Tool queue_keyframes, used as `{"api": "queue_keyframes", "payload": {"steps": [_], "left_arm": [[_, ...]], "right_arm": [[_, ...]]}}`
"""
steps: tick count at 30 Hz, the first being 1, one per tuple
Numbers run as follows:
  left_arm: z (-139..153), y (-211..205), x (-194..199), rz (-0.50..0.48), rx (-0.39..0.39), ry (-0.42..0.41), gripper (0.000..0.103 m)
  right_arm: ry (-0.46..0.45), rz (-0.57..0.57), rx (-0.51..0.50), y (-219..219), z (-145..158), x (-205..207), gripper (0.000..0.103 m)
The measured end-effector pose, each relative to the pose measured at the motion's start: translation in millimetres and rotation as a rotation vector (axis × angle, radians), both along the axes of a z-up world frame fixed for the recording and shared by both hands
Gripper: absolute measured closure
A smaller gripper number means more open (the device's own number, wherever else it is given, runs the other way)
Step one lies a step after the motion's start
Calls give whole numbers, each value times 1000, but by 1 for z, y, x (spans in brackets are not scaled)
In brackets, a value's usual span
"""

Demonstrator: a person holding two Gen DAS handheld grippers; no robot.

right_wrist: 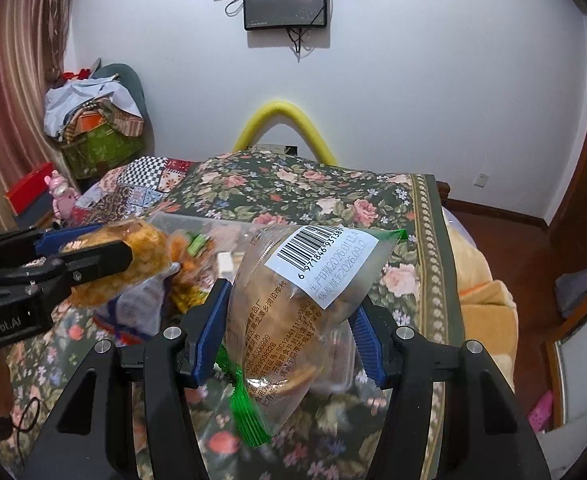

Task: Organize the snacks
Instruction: 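Carry the cake and bread bag over the box, then open both grippers to release the cake and bread bag into the box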

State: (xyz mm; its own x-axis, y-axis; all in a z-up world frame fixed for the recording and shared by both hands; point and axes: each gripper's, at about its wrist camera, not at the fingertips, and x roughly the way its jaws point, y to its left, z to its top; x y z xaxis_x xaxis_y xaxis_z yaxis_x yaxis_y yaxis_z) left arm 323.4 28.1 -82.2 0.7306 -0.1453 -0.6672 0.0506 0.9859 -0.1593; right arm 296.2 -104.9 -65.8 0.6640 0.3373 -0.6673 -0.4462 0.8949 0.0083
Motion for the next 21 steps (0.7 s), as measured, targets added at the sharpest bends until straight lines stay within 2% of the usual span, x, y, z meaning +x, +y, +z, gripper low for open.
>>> {"api": "queue_keyframes", "payload": {"steps": [11, 19, 21], "left_arm": [[-26, 1, 37, 11, -3, 43, 59], [-36, -2, 40, -3, -16, 78, 58], [-34, -4, 37, -6, -5, 73, 58]], "right_arm": [[53, -2, -45, 14, -26, 36, 49], [100, 1, -6, 8, -32, 45, 47], [105, -1, -13, 7, -31, 43, 43]]}}
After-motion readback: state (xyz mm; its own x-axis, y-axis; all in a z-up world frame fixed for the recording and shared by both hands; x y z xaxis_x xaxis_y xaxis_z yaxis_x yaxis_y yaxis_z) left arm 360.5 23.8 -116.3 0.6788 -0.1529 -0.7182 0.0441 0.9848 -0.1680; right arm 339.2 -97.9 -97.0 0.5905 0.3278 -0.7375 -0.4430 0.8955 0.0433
